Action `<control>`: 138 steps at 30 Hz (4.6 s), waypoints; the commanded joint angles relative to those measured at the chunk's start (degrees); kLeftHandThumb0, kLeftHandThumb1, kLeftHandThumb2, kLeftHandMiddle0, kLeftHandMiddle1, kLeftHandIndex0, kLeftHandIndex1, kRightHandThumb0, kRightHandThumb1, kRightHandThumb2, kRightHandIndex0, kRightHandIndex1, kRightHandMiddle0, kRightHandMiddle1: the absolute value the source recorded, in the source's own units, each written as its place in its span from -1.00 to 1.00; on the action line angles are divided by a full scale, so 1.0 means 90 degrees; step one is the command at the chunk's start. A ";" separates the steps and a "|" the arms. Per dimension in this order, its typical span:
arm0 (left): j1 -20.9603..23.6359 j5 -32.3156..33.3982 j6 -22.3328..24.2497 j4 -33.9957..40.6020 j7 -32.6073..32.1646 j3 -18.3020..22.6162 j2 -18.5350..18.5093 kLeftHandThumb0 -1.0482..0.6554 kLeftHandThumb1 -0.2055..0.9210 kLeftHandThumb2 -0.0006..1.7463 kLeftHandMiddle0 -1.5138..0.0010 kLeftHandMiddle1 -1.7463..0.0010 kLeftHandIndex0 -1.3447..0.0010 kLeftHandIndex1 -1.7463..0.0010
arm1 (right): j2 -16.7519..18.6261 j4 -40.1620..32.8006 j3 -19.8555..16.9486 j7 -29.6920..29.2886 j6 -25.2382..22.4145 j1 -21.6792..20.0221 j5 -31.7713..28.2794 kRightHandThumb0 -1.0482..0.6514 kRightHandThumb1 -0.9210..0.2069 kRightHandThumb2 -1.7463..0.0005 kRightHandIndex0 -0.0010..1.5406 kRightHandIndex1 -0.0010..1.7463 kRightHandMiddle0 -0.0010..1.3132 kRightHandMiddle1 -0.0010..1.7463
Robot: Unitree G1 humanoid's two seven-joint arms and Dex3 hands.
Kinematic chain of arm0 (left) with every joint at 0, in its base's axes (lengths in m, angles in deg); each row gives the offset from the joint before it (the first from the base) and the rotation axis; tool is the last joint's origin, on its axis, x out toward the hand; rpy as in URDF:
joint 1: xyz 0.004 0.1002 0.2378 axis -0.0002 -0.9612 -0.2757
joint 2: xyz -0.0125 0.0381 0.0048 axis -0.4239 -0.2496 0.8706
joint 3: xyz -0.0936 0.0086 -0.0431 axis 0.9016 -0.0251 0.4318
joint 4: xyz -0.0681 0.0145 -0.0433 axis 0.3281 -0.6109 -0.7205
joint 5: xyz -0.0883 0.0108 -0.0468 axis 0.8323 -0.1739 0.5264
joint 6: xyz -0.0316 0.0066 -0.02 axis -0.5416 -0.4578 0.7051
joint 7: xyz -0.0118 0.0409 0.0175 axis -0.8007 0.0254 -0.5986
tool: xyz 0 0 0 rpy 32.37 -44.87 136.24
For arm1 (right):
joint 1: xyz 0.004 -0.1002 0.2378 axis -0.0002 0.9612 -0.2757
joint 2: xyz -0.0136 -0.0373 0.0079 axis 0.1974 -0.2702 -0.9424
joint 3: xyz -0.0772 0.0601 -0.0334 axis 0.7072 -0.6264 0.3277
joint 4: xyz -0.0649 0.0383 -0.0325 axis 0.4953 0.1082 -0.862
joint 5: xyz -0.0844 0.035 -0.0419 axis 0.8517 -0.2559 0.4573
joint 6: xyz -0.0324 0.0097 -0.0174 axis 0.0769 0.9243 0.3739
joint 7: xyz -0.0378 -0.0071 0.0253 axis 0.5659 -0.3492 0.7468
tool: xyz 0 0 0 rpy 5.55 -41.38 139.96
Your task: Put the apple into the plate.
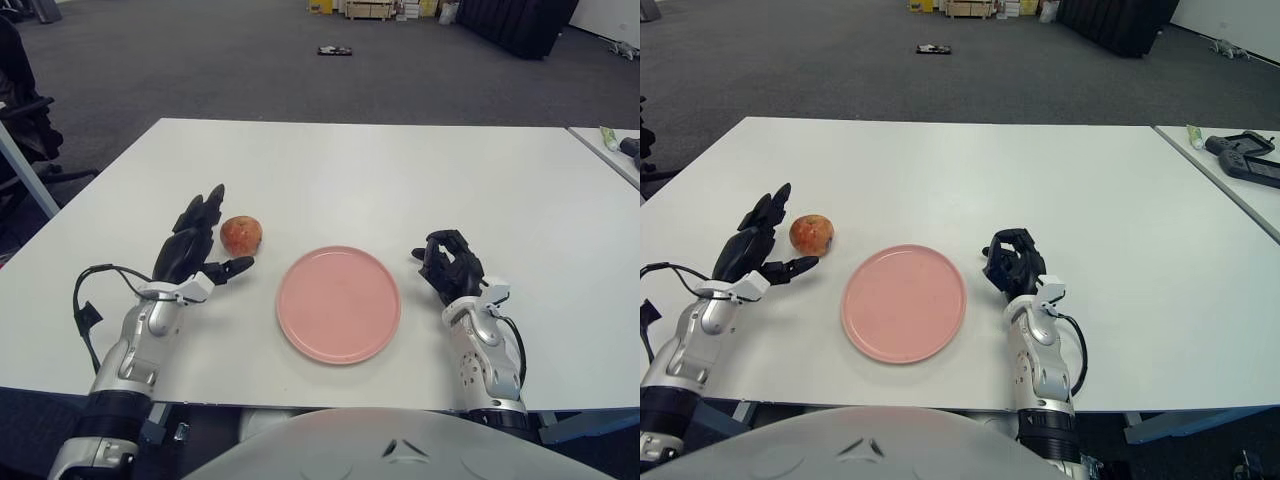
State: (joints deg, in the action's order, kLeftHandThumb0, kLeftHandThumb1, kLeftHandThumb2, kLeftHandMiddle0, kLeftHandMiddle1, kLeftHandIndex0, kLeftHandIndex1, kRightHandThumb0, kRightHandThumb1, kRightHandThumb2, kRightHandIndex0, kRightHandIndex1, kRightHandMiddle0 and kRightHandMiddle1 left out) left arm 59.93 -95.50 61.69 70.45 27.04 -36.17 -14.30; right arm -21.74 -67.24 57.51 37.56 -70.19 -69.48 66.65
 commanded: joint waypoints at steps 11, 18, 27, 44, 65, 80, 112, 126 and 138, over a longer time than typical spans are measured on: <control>0.0691 0.0135 -0.0180 -0.0485 -0.0150 -0.0024 -0.0125 -1.00 0.62 -0.48 0.91 0.92 0.98 0.90 | 0.0118 0.0155 -0.0094 -0.0141 -0.0237 0.0086 0.0008 0.23 -0.26 -0.17 -0.30 0.72 -0.47 1.00; 0.0844 0.0101 -0.0256 -0.0595 -0.0163 -0.0067 -0.0175 -1.00 0.58 -0.46 0.97 0.69 1.00 0.75 | 0.0115 0.0090 -0.0071 -0.0175 -0.0303 0.0108 0.0010 0.23 -0.30 -0.14 -0.32 0.70 -0.46 1.00; 0.1132 -0.0095 -0.0187 -0.0892 -0.0094 -0.0278 -0.0290 -1.00 0.56 -0.45 1.00 0.63 1.00 0.68 | 0.0138 0.0052 -0.0071 -0.0139 -0.0280 0.0146 -0.0040 0.23 -0.29 -0.15 -0.33 0.72 -0.46 1.00; 0.2092 -0.0569 -0.0398 -0.3008 -0.0354 -0.1160 -0.0355 -0.85 0.31 -0.21 1.00 0.93 1.00 0.78 | 0.0152 -0.0007 -0.0085 -0.0076 -0.0213 0.0222 -0.0119 0.23 -0.27 -0.20 -0.36 0.80 -0.48 1.00; 0.2797 -0.1122 -0.0413 -0.4791 -0.1096 -0.2337 -0.0297 -0.90 0.57 -0.32 1.00 1.00 1.00 0.85 | 0.0154 -0.0172 -0.0115 -0.0152 -0.0363 0.0312 -0.0203 0.23 -0.33 -0.14 -0.36 0.77 -0.52 1.00; 0.2813 -0.1001 -0.0338 -0.5191 -0.1128 -0.2632 -0.0314 -0.92 0.75 -0.42 0.99 0.99 1.00 0.65 | 0.0165 -0.0240 -0.0123 -0.0258 -0.0446 0.0324 -0.0229 0.23 -0.36 -0.11 -0.40 0.78 -0.51 1.00; 0.2797 -0.1408 -0.0413 -0.5051 -0.2488 -0.3232 -0.0479 -0.40 0.00 0.35 0.73 -0.89 0.26 -0.99 | 0.0151 -0.0230 -0.0085 -0.0228 -0.0250 0.0375 -0.0225 0.23 -0.37 -0.10 -0.39 0.75 -0.51 1.00; 0.2602 -0.2066 -0.0553 -0.4188 -0.3162 -0.3524 -0.0763 -0.36 -0.18 0.58 -0.25 -1.00 0.02 -1.00 | 0.0122 -0.0165 -0.0095 -0.0227 -0.0219 0.0341 -0.0199 0.23 -0.36 -0.10 -0.37 0.73 -0.50 1.00; 0.2552 -0.2573 -0.0726 -0.3821 -0.3888 -0.3709 -0.0907 -0.36 -0.19 0.60 -0.56 -1.00 0.01 -1.00 | 0.0109 -0.0130 -0.0092 -0.0218 -0.0167 0.0312 -0.0184 0.23 -0.38 -0.09 -0.40 0.76 -0.52 1.00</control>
State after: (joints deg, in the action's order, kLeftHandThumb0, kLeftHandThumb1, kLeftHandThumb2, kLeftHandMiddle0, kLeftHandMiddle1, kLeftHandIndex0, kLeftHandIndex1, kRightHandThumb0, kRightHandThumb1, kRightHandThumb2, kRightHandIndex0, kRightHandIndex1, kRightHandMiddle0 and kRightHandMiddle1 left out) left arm 84.24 -117.10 55.30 36.01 -7.73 -68.49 -21.94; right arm -21.82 -69.93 56.95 36.04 -70.43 -67.09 64.89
